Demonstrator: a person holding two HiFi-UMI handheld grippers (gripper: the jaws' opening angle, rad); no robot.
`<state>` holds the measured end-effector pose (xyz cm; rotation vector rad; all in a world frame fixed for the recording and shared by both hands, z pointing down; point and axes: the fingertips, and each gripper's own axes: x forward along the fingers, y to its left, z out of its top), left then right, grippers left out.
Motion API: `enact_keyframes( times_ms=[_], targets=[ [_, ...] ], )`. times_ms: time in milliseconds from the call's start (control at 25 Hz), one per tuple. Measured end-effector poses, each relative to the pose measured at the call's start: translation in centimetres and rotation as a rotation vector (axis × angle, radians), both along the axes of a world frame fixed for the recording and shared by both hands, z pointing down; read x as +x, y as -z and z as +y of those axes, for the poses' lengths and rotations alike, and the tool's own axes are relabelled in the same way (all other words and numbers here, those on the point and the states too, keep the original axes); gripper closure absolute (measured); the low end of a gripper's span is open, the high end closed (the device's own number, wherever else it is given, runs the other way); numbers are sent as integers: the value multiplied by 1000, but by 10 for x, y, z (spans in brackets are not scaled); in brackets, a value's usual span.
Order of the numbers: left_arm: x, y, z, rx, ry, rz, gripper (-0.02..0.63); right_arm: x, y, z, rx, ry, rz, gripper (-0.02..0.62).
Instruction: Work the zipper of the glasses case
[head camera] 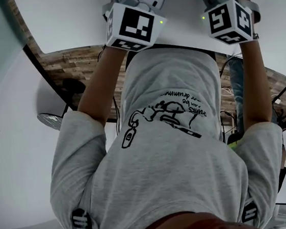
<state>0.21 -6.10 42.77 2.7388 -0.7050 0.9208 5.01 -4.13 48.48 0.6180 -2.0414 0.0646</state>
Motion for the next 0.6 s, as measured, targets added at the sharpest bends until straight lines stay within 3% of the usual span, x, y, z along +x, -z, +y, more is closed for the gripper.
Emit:
enact_keyframes(
  times_ms=[600],
  targets=[
    [-2, -2, -1, 10, 2, -8, 584, -9, -2, 7, -23, -8, -19, 589]
  ],
)
